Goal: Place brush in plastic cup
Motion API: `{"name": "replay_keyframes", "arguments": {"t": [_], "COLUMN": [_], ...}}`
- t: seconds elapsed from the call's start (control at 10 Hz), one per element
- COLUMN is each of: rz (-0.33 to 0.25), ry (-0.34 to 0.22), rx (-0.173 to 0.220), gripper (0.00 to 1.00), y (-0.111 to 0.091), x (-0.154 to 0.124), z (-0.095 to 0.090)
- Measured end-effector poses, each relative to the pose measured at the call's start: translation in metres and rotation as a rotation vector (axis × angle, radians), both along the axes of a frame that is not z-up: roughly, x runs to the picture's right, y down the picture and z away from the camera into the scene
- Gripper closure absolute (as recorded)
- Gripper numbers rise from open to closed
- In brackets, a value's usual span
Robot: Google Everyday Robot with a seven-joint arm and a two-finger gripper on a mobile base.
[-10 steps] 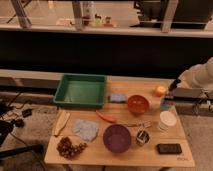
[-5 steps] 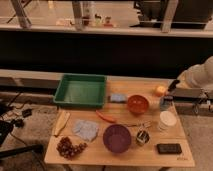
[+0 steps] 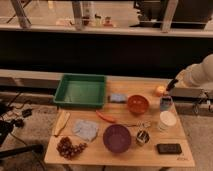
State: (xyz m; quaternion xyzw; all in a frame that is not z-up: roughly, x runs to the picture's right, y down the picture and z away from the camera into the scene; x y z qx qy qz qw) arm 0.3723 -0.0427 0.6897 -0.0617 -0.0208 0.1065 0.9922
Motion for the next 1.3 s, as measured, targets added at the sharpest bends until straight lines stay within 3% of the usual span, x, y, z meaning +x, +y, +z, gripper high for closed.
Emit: {"name": "replay_keyframes", "arguments": {"t": [0.8, 1.3], "rz": [-0.017, -0.025], "ry": [0.012, 0.057], "rx": [-0.016, 0.016], "gripper": [1.00, 1.00], "y": [0.001, -0.012], "x": [0.008, 0.027], "z": [0.008, -0.003]}}
